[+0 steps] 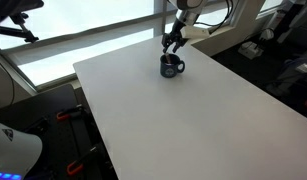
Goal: Remove the marker from the cup and put it on the table
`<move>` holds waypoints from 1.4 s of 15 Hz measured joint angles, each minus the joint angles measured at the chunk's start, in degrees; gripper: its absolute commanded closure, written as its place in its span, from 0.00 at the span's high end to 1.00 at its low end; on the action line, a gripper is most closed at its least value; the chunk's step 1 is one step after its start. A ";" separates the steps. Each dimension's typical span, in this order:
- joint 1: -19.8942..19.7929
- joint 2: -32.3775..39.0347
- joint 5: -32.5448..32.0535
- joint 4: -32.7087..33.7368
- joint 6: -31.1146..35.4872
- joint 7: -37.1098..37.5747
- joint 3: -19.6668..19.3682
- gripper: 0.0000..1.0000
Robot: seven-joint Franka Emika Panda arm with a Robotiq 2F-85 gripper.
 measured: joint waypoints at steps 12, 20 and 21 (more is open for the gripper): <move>0.34 0.35 0.00 0.07 -2.03 0.03 0.15 0.05; 0.31 0.37 0.00 0.16 -2.25 0.05 0.17 0.05; 0.29 0.37 0.00 0.23 -2.44 0.17 0.17 0.05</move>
